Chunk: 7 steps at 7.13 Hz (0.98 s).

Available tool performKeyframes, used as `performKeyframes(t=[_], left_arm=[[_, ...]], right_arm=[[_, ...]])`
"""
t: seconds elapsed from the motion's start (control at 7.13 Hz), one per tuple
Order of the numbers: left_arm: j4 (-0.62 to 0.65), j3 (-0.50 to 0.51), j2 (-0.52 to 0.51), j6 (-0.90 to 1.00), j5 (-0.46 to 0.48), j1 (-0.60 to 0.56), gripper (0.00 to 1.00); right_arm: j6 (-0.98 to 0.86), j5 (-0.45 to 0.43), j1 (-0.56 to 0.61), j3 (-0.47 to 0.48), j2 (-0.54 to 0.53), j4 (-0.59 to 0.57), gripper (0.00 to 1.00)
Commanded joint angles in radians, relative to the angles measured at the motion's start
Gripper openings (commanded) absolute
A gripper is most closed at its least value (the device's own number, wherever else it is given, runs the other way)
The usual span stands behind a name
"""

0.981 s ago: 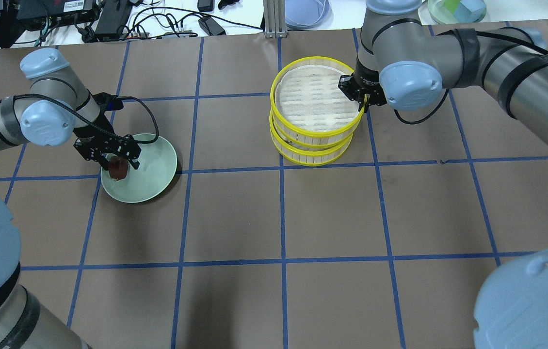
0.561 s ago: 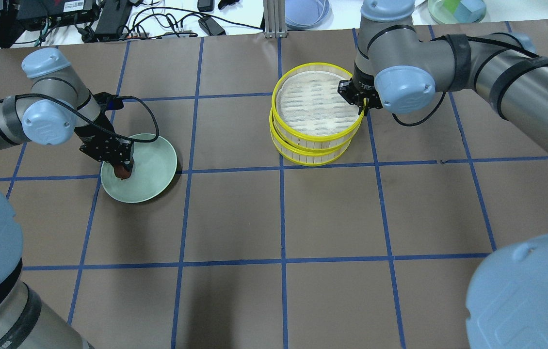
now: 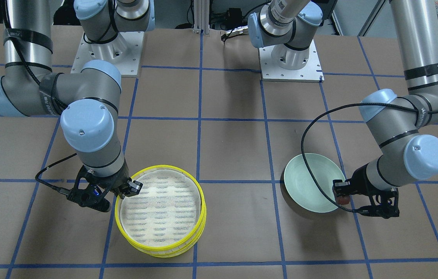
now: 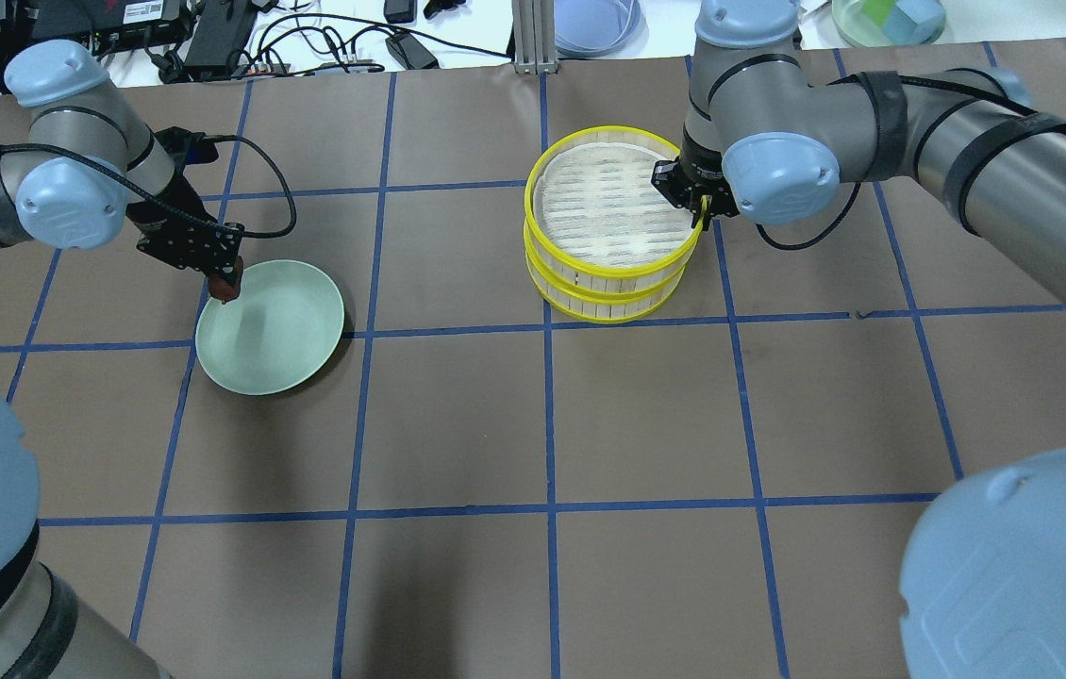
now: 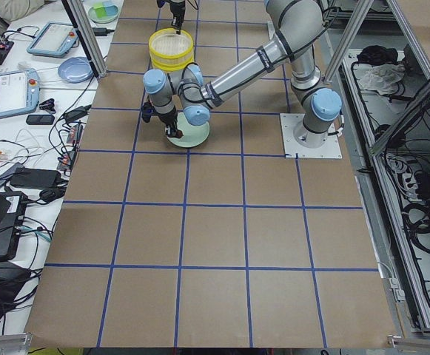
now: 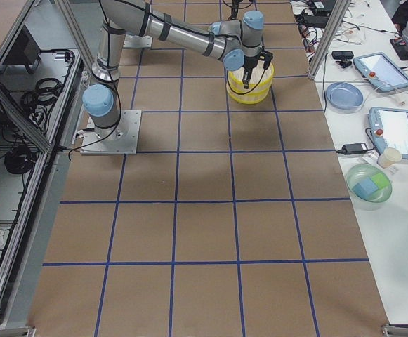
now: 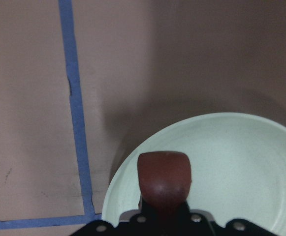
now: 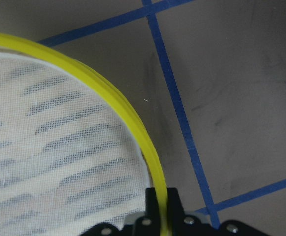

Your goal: Stack buns with steamer

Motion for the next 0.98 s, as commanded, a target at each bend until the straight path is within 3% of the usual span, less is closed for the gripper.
performKeyframes(t=[0.0,0.28,0.84], left_arm=[[-0.003,0.021,0.037,-0.146,-0.006,-0.080,0.00],[-0.003,0.063,0.072,-0.284,-0.083,-0.146,0.00],[0.015,0.094,0.099,-0.435,-0.137,-0.241,0.00]], right_arm=[[0.004,0.031,0.000,0.000,-0.001,-0.001,0.00],[0.004,0.034,0.000,0.000,0.001,-0.001,0.00],[0.002,0.029,0.000,0.000,0.002,0.007,0.01]])
